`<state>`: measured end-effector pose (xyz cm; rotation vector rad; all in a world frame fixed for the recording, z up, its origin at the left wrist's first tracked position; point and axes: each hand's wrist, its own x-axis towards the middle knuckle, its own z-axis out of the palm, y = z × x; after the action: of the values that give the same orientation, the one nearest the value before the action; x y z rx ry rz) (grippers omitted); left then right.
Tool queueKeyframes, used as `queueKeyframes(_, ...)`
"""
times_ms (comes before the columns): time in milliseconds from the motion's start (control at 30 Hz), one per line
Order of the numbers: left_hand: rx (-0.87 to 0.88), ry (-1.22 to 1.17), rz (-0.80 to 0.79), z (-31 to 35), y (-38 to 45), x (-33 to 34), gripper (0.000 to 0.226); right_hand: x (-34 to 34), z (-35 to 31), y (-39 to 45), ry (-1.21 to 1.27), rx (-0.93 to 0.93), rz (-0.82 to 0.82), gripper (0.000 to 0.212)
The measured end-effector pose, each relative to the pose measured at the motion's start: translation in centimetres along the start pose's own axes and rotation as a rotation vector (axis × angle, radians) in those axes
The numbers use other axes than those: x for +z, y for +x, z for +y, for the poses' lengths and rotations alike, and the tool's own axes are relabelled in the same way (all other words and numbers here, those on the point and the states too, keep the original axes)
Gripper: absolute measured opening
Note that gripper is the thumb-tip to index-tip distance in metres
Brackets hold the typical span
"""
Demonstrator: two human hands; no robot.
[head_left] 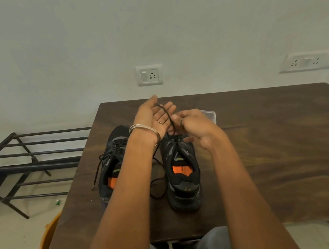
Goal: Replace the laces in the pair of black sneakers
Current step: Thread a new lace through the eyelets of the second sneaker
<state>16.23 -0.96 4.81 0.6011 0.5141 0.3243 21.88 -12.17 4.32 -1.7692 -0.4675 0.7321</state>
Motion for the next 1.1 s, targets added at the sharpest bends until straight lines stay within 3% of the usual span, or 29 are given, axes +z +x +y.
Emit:
queueKeyframes(167, 0.049, -0.323, 0.018, 0.9, 0.2, -1.3, 0.072, -0.6, 0.2, -0.1, 0.019, 0.069, -0.056, 0.014)
queueKeyframes(333, 0.087, -0.394, 0.173, 1.0, 1.2, -3.1, 0.072, -3.4, 0.9, 1.0, 0.121, 0.010, 0.385, 0.020)
queueKeyframes(433, 0.039, -0.139, 0.265, 0.4, 2.0, -4.1, 0.059, -4.3, 1.4, 1.5, 0.102, -0.079, 0.553, 0.022)
queueKeyframes(533, -0.022, 0.500, 0.425, -0.2, 2.6, -4.7, 0.035, -4.0, 1.4, 1.5, -0.052, -0.111, 0.493, 0.025)
queueKeyframes(600, 0.105, 1.002, 0.542, -0.4, 2.7, -4.7, 0.022, -3.3, 1.0, 1.2, -0.129, -0.109, 0.353, 0.023)
queueKeyframes(667, 0.332, 1.343, 0.489, -0.5, 2.4, -4.2, 0.013, -2.3, 0.6, 1.2, -0.155, -0.090, 0.267, 0.012)
queueKeyframes(767, 0.512, 1.455, 0.091, -0.8, 1.8, -3.0, 0.026, -1.2, 0.2, 1.5, -0.162, -0.086, 0.227, 0.006)
queueKeyframes(833, 0.501, 1.535, 0.010, -1.3, 2.1, -2.8, 0.014, -1.1, 0.0, 1.4, -0.145, -0.074, 0.219, 0.009)
queueKeyframes(933, 0.527, 1.594, 0.185, -1.3, 2.9, -3.5, 0.005, -1.6, 0.3, 1.0, -0.163, -0.047, 0.247, 0.006)
queueKeyframes(1100, 0.558, 1.411, 0.513, 0.2, 2.5, -5.2, 0.010, -3.4, 1.5, 0.9, -0.212, -0.018, 0.335, 0.011)
